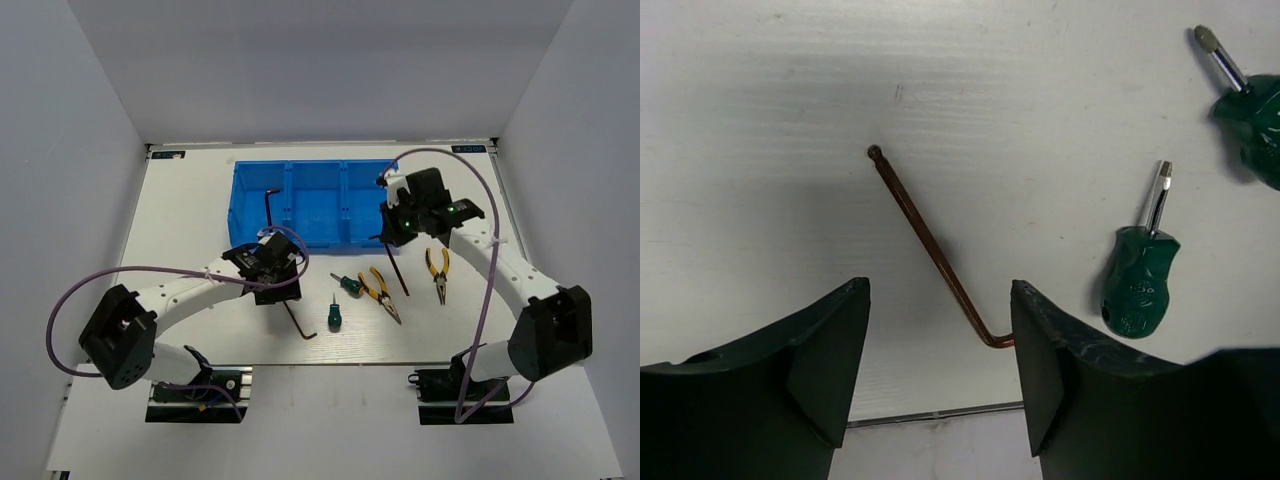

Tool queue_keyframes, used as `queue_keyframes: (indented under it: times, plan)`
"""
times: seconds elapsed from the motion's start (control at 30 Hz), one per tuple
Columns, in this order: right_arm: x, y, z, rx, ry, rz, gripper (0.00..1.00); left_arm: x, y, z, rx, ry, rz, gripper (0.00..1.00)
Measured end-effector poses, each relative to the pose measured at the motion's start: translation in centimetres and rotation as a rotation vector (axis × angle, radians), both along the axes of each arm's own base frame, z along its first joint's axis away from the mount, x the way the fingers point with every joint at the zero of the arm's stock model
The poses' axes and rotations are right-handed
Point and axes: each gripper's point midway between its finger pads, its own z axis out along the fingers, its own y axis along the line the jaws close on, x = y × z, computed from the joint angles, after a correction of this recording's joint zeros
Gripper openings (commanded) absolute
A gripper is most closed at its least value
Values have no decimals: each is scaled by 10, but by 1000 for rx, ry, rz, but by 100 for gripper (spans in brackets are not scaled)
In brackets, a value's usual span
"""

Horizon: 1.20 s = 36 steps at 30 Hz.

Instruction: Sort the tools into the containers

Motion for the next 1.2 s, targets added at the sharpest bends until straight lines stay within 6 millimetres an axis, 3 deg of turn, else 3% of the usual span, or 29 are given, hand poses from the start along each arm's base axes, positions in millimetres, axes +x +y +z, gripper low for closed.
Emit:
queue_keyframes:
  times: [0.13, 0.23, 0.33, 0.43, 0.57, 0.7, 0.9, 1.0, 1.13, 1.2]
  plan:
    - [8, 33, 62, 162, -76, 95, 0, -8, -7, -8, 13, 24, -3, 67]
    - [19, 57, 95, 257, -88, 138, 0, -14, -10, -14, 23, 41, 4, 66]
    - [51, 92, 124, 360, -78, 143, 0, -20, -9, -12, 16, 28, 28, 64]
    - [92, 133, 140, 469, -70, 144, 0, -26, -1, 6, -37, -28, 70, 64]
    - [138, 189, 145, 587, -50, 148, 0, -26, 10, 43, -138, -126, 139, 64]
    - [162, 247, 138, 714, -26, 148, 0, -31, 21, 51, -146, -135, 188, 63]
    - [149, 312, 98, 781, 38, 159, 0, -39, 30, 43, -102, -97, 214, 63]
    - [140, 334, 85, 785, 21, 179, 1, -41, 32, 42, -90, -86, 222, 63]
    - [139, 347, 68, 757, -11, 180, 21, -41, 32, 33, -53, -65, 228, 64]
    - [145, 344, 64, 738, -38, 172, 21, -40, 30, 25, -30, -48, 228, 64]
